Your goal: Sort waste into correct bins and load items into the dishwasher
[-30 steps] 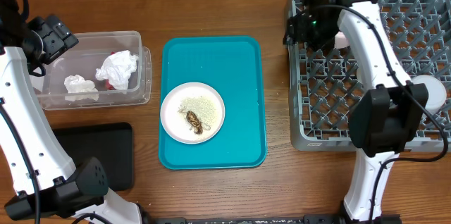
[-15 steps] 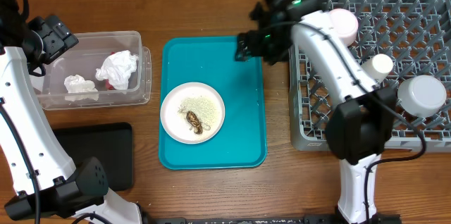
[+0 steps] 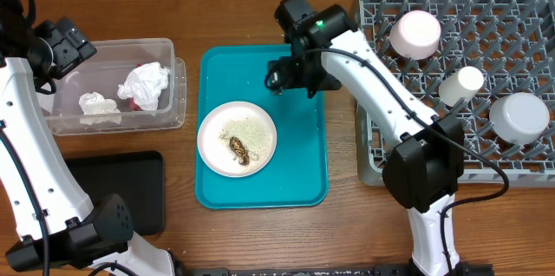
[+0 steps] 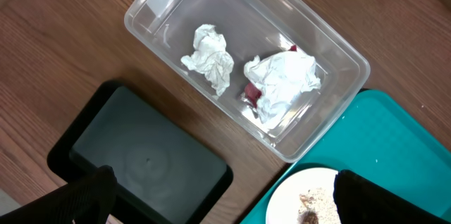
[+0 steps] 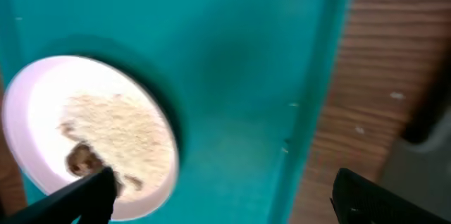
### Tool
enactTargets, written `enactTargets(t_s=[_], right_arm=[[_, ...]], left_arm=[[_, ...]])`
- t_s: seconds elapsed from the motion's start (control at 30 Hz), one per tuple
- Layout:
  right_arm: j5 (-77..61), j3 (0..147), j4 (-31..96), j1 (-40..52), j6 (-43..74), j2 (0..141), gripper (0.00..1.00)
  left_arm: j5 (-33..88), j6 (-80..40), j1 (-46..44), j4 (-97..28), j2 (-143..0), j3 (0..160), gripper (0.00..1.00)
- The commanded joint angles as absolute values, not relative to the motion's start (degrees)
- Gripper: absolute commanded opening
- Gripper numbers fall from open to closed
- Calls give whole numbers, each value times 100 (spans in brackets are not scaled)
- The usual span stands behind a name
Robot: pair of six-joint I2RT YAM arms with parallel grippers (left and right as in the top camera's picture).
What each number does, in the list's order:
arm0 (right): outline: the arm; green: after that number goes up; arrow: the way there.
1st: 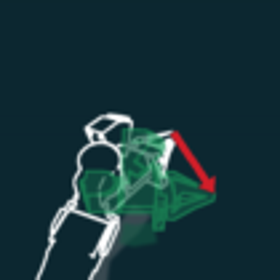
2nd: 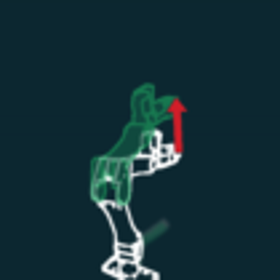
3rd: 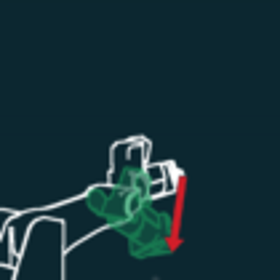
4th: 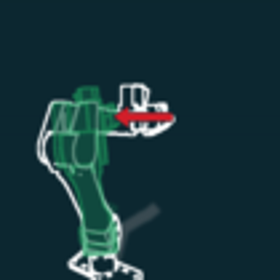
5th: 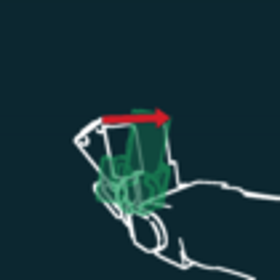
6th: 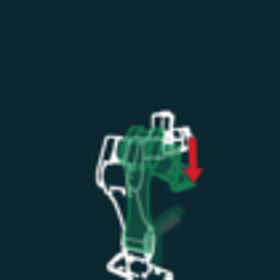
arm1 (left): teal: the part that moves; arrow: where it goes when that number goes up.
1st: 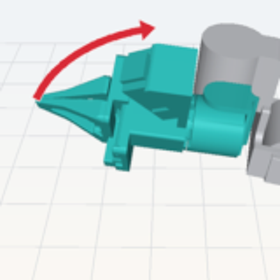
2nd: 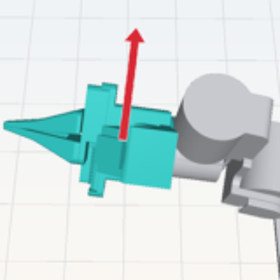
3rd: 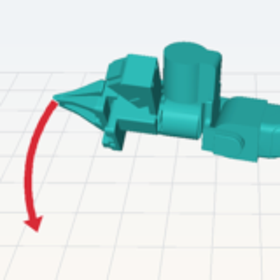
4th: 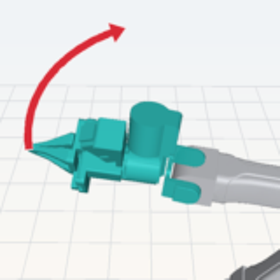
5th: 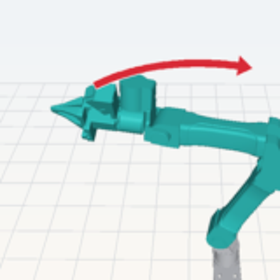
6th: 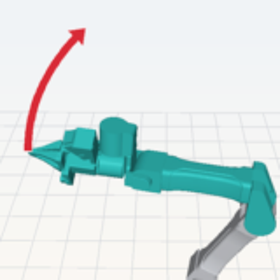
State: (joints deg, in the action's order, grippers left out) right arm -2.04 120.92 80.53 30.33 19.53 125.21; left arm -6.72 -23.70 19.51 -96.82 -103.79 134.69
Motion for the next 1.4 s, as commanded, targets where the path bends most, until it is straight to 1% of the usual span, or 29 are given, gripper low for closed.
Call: enactTargets(t_s=[0.0,0.07,0.17,0.33,0.47,0.77,0.83,1.03,1.27,1.37], right_arm=[[1166,12602,8335,2711,2108,12210,100],[1868,12899,8709,2480,2108,12138,100],[2335,13347,9190,2060,2108,12027,100],[2252,13712,9397,1044,2134,11845,100],[1898,13712,9511,148,2132,11821,100],[-99,13710,9500,-1684,2130,11830,100],[-309,13710,9450,-1903,2130,11830,100],[-331,13710,9419,-2285,2128,11830,100],[-331,13710,9419,-2340,2128,11830,100],[-331,13710,9419,-2338,2128,11830,100]], left_arm=[[-746,-2425,1946,-9679,-10370,13472,100],[-746,-2425,1946,-9679,-10370,13472,100],[-746,-2425,1946,-9679,-10370,13472,100],[-746,-2425,1946,-9679,-10370,13472,100],[-746,-2425,1946,-9679,-10370,13472,100],[-746,-2425,1946,-9679,-10370,13472,100],[-746,-2425,1946,-9679,-10370,13472,100],[-746,-2425,1946,-9679,-10370,13472,100],[-729,-2449,1946,-9677,-10370,13472,100],[-353,-2493,1946,-9651,-10370,13472,100]])
